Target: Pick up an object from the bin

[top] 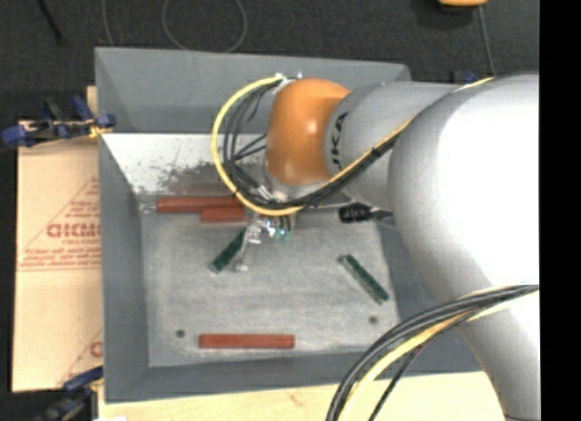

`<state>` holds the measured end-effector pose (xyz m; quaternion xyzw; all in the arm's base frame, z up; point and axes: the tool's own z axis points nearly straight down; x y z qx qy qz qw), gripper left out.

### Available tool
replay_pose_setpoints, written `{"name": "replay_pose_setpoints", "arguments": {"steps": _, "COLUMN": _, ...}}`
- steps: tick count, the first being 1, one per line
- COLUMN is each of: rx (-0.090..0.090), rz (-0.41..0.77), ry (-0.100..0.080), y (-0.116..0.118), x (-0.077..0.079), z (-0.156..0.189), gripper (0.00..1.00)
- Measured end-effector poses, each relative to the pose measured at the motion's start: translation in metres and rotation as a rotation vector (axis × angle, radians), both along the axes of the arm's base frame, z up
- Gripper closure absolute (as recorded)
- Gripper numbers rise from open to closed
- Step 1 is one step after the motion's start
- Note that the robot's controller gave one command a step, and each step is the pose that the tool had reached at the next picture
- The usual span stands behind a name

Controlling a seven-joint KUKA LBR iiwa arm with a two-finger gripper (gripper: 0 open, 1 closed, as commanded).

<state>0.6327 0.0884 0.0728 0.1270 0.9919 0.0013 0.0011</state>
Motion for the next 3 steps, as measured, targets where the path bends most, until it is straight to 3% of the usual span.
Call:
{"name": "replay_pose_setpoints", "arguments": {"steps": 1, "rx": -0.002, "rz": 0.125, "ry": 0.004, "y": 0.097, "x": 0.015, "z": -0.002, "gripper": 0.0}}
{"name": "replay_pose_setpoints", "arguments": {"steps": 2, "rx": -0.005, "rz": 0.145, "ry": -0.003, "y": 0.017, "x": 0.001, "z": -0.001, "gripper": 0.0}}
{"name": "replay_pose_setpoints", "arguments": {"steps": 3, "rx": -0.004, "rz": 0.151, "ry": -0.003, "y": 0.022, "x": 0.001, "z": -0.001, "gripper": 1.0}}
